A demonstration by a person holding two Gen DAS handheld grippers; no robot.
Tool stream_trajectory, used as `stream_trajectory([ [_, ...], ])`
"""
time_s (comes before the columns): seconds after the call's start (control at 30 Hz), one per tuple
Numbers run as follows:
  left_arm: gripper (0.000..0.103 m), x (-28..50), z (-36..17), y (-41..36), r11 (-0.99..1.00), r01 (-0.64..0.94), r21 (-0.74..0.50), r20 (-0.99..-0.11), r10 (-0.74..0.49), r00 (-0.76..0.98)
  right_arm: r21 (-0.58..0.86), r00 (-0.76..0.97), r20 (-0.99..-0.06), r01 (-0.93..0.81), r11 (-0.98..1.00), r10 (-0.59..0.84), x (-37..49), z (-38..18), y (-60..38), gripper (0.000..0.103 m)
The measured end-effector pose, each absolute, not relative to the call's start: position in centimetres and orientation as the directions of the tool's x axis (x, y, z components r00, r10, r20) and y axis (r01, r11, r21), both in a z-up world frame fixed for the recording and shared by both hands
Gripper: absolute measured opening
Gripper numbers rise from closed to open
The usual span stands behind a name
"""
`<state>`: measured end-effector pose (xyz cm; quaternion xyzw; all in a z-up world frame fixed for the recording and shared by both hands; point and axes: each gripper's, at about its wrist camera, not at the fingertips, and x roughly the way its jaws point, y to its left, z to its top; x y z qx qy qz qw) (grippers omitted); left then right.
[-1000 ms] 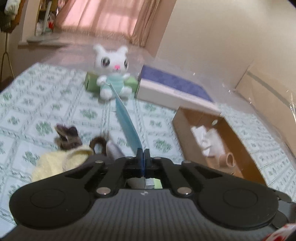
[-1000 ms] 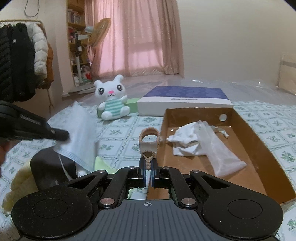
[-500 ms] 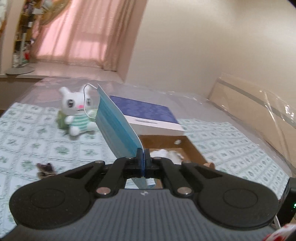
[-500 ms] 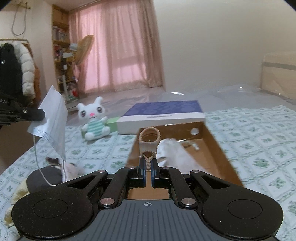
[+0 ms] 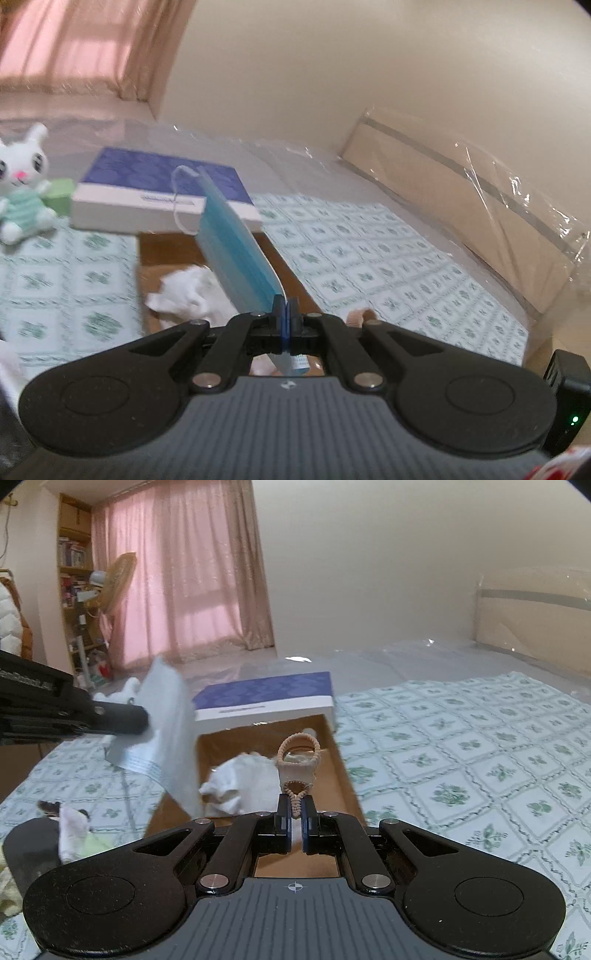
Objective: Organize soft objects
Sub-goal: 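Carry the mask and finger sleeve over the box and release both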
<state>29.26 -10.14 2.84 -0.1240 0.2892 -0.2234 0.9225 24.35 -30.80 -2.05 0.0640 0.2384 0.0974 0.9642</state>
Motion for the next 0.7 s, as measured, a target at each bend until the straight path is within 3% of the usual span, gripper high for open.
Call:
stream_trajectory([
  [0.1,0.0,30.9,0.5,-10.7,0.862,0.316,-0.397,-0.523,-0.495,0.694,0.166,0.864,-0.459,-0.145,0.975,0.206,24.7,-2.4,-31.4,0.005],
  [0.3,0.001,32.9,-4.6,-10.8,0.913,0.233,-0.334,-0.674,-0.404,0.618,0.167,0.848,-0.488,-0.143,0.976,0.208,25.0,-3.3,-31.7,0.005],
  [0.7,0.027,31.7,-4.0,-11.0,0.945,0.249,-0.212,-0.677,-0.326,0.66,0.179,0.803,-0.552,-0.148,0.973,0.224,26.5,-4.4,-31.1,0.006],
])
